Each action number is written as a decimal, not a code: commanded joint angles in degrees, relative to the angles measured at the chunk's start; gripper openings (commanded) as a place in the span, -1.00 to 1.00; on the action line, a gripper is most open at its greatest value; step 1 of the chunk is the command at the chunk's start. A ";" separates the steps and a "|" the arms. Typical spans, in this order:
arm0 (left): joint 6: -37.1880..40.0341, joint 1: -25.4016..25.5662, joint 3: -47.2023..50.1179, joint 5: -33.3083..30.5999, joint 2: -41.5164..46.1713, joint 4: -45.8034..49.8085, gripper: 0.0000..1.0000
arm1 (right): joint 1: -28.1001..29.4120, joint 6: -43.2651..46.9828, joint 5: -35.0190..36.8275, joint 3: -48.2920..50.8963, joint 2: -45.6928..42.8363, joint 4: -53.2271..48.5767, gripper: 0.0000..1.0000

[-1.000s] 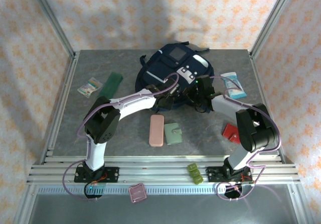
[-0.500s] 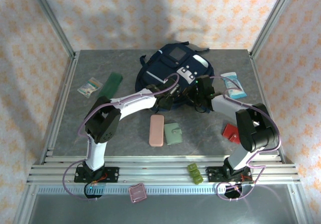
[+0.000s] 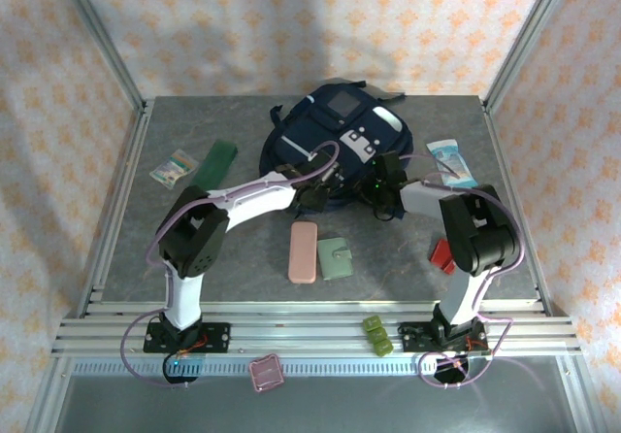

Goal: Pack the student bag

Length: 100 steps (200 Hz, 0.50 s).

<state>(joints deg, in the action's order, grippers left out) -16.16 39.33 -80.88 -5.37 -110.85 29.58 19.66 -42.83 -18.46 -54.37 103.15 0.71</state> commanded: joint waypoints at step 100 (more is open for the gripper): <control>-1.85 -2.86 6.48 4.81 8.02 -1.12 -1.00 | -5.32 0.56 7.11 -6.88 7.00 -6.79 -0.45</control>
<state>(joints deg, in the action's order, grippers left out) -16.67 33.63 -74.76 -3.57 -104.71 24.91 18.39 -44.12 -20.23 -58.94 106.54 -0.78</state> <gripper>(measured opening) 0.046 0.273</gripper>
